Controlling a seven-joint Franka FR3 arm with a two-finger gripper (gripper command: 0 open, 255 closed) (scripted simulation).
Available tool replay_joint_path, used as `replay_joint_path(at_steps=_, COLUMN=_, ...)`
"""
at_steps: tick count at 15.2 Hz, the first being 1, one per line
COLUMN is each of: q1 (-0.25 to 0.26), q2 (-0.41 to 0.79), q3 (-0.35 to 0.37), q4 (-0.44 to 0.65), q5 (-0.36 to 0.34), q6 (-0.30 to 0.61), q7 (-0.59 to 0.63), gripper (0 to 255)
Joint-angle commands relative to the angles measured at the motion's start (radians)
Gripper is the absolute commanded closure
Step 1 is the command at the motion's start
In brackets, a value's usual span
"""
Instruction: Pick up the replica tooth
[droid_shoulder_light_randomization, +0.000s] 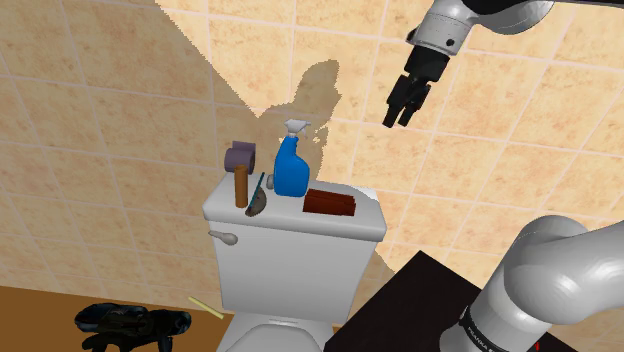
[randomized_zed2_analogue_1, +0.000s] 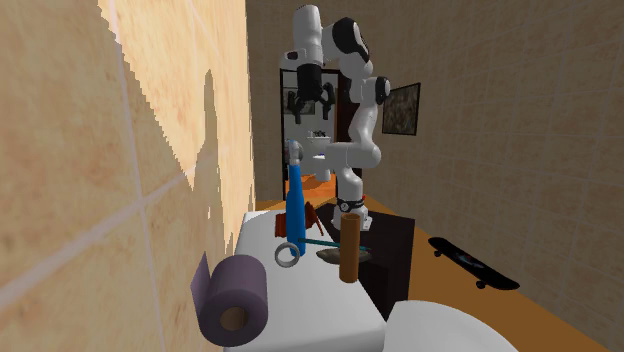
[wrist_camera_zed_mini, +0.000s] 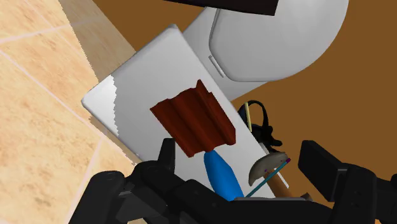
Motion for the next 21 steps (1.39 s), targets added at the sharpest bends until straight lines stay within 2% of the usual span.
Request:
replay_joint_path(at_steps=1, q1=0.000, q2=0.000, q3=0.000, q4=0.000, q5=0.000, q6=0.000, q7=0.000, gripper=0)
replay_joint_path(at_steps=7, q1=-0.005, q2=0.079, q3=0.117, q4=-0.077, q5=0.057, q6=0.194, q7=0.183, gripper=0)
replay_joint_path(at_steps=13, q1=-0.015, q2=0.222, q3=0.232, q4=-0.090, q5=0.088, q6=0.386, q7=0.367, gripper=0)
replay_joint_path(at_steps=17, q1=-0.032, q2=0.346, q3=0.307, q4=-0.063, q5=0.080, q6=0.506, q7=0.497, gripper=0)
replay_joint_path(at_steps=21, q1=-0.054, q2=0.489, q3=0.376, q4=-0.009, q5=0.037, q6=0.613, q7=0.643, gripper=0)
